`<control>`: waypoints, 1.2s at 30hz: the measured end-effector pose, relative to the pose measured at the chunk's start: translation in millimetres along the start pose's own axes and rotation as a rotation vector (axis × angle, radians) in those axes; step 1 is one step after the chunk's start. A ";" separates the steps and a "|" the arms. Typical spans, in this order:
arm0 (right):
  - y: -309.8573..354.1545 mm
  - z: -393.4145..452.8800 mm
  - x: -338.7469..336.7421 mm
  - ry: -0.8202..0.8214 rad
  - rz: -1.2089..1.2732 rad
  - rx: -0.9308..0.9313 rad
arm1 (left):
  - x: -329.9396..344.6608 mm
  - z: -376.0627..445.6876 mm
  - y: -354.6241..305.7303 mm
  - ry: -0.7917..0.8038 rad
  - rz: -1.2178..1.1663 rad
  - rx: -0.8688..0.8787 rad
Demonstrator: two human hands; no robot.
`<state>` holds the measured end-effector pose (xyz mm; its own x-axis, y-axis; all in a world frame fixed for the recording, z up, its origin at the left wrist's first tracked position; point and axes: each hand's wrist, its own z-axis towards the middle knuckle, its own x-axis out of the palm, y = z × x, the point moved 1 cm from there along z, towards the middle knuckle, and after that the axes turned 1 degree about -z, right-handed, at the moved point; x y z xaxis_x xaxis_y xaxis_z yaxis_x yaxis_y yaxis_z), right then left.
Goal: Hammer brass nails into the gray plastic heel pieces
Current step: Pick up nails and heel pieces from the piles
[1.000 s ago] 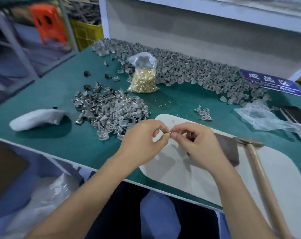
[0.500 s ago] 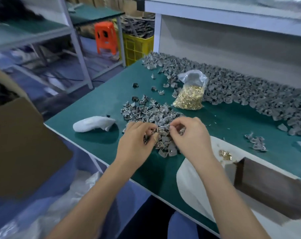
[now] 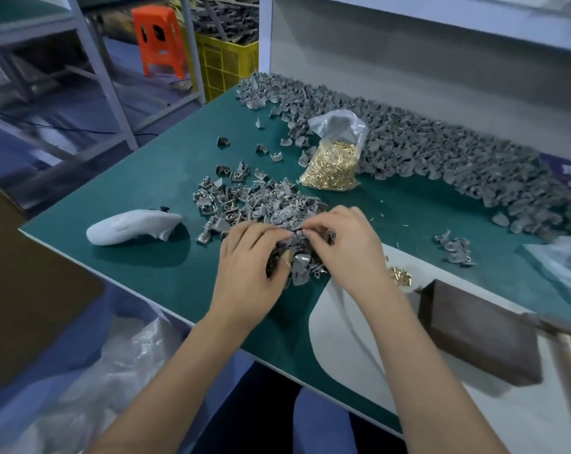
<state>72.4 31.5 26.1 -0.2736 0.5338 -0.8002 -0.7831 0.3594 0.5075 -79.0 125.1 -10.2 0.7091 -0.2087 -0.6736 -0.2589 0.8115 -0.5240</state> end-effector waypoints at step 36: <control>-114.3 -110.7 -112.5 -0.479 0.294 0.516 | 85.0 34.0 -136.4 0.516 0.028 -0.009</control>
<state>130.9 -154.4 22.8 -0.0661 0.8944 -0.4424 -0.3231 0.4003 0.8575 38.9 15.2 21.8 0.2863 -0.4313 -0.8556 -0.2800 0.8163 -0.5052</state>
